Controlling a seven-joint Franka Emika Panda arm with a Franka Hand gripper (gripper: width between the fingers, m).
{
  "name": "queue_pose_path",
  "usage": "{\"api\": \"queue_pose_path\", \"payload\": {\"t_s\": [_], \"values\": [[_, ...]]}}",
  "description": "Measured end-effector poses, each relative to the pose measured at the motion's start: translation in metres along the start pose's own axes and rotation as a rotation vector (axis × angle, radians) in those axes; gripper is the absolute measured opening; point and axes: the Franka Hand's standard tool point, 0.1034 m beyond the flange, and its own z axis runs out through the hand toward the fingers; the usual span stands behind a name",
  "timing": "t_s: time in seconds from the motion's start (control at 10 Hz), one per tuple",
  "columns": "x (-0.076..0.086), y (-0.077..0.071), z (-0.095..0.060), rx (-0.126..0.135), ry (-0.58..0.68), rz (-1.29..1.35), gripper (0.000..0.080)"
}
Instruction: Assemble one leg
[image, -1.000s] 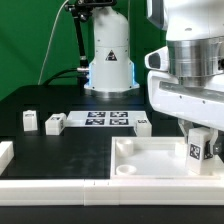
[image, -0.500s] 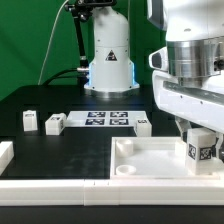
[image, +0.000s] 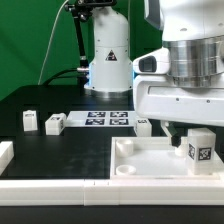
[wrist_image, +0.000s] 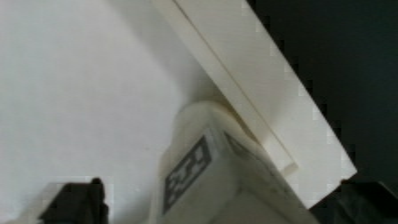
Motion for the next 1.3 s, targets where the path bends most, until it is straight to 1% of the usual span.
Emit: {"api": "queue_pose_path", "payload": {"t_s": [0.1,0.2,0.3,0.5,0.6,0.7,0.8,0.9,1.0,1.1,1.3], "values": [[-0.0002,-0.0009,-0.0001,-0.006,0.005,-0.108,0.0649],[0.0,-0.0015,-0.0003,-0.021,0.014,-0.229,0.0649],[0.0008,-0.0005,-0.0005,-0.029,0.015,-0.37,0.0649],[0.001,-0.0005,-0.0006,-0.031,0.013,-0.521,0.0649],[0.0012,0.0001,-0.0005,-0.041,0.014,-0.615,0.0649],[0.0015,0.0003,-0.0006,-0.041,0.013,-0.67,0.0649],[0.0013,0.0003,-0.0005,-0.04,0.013,-0.66,0.0539],[0.0013,0.0004,-0.0004,-0.041,0.012,-0.66,0.0403],[0.0013,0.0004,-0.0004,-0.041,0.012,-0.659,0.0403],[0.0012,0.0004,-0.0003,-0.04,0.013,-0.63,0.029],[0.0012,0.0003,-0.0003,-0.04,0.013,-0.623,0.029]]}}
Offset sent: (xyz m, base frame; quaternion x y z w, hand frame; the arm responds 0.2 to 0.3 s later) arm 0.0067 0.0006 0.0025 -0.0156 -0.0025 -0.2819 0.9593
